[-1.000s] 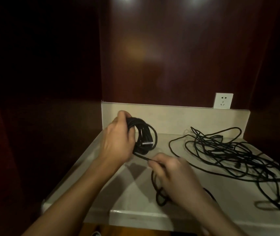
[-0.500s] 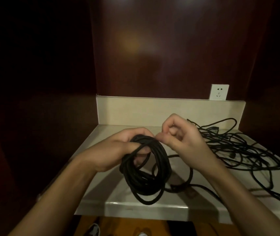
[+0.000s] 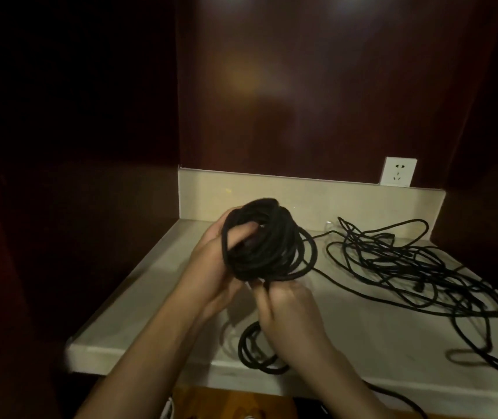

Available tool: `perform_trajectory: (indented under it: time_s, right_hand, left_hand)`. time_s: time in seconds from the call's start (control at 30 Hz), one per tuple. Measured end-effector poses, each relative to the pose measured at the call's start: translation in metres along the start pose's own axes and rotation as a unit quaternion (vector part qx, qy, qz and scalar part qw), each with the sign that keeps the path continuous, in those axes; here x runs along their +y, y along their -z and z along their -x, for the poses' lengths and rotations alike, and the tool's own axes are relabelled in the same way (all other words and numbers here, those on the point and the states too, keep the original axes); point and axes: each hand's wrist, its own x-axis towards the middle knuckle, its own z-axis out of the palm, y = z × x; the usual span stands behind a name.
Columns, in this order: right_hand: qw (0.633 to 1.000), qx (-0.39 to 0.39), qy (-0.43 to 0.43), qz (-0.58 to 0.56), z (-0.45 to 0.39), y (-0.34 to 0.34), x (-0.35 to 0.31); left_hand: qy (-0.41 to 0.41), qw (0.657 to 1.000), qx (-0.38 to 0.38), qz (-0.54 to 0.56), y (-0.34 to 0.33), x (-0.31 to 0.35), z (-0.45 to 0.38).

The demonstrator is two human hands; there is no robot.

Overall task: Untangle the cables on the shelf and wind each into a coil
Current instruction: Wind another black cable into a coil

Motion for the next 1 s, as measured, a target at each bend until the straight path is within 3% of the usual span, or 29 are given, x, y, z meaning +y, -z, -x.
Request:
perform_trajectory:
  time_s: [0.07,0.13,0.2,0.27,0.3,0.33,0.4,0.43,0.47,0.5,0.63,0.7,0.73,0.77,0.83,0.9,1.0]
  right_hand:
    - [0.996,0.025,-0.056,-0.072,0.004,-0.006,-0.008]
    - [0.948,0.07,-0.148,-0.272,0.006,-0.001,-0.012]
    - [0.831,0.077,-0.251,-0.49,0.007,0.007,-0.008]
    - [0.708,0.038,-0.289,-0.643,0.01,0.012,-0.008]
    - [0.693,0.009,-0.287,-0.661,0.011,0.013,-0.012]
    - [0.722,-0.023,-0.281,-0.631,0.012,0.012,-0.014]
    - [0.869,-0.075,-0.227,-0.432,0.016,0.007,-0.014]
    - [0.918,-0.088,-0.195,-0.333,0.016,0.006,-0.014]
    - [0.937,-0.105,-0.177,-0.283,0.016,0.005,-0.013]
    - [0.929,-0.131,-0.186,-0.291,0.017,0.006,-0.013]
    - [0.802,-0.211,-0.304,-0.468,0.022,0.009,-0.014]
    - [0.794,-0.216,-0.308,-0.478,0.022,0.01,-0.013]
    - [0.819,-0.212,-0.296,-0.443,0.022,0.011,-0.012]
    - [0.868,-0.198,-0.263,-0.372,0.023,0.012,-0.011]
    - [0.965,-0.167,-0.137,-0.146,0.028,0.015,-0.01]
    - [0.986,-0.154,-0.038,0.048,0.03,0.026,-0.018]
    - [0.98,-0.128,0.019,0.148,0.022,0.046,-0.023]
  left_hand:
    - [-0.045,0.994,0.056,-0.078,0.002,-0.004,-0.005]
    - [-0.082,0.984,0.08,-0.139,0.008,-0.007,-0.01]
    - [-0.113,0.972,0.073,-0.193,0.017,-0.009,-0.011]
    - [-0.136,0.965,0.078,-0.21,0.019,-0.007,-0.012]
    - [-0.137,0.966,0.085,-0.2,0.017,-0.007,-0.011]
    - [-0.14,0.965,0.1,-0.197,0.015,-0.008,-0.011]
    - [-0.173,0.944,0.13,-0.247,0.015,-0.013,-0.011]
    - [-0.202,0.923,0.138,-0.296,0.016,-0.016,-0.011]
    - [-0.231,0.901,0.138,-0.341,0.018,-0.018,-0.01]
    - [-0.249,0.883,0.142,-0.371,0.021,-0.02,-0.01]
    - [-0.27,0.871,0.189,-0.363,0.027,-0.019,-0.011]
    - [-0.276,0.851,0.165,-0.415,0.029,-0.018,-0.008]
    - [-0.275,0.838,0.139,-0.45,0.029,-0.017,-0.007]
    - [-0.266,0.822,0.115,-0.49,0.03,-0.017,-0.005]
    - [-0.239,0.783,0.083,-0.568,0.031,-0.013,-0.005]
    - [-0.211,0.755,0.078,-0.616,0.027,-0.008,-0.004]
    - [-0.209,0.74,0.082,-0.634,0.022,0.0,0.001]
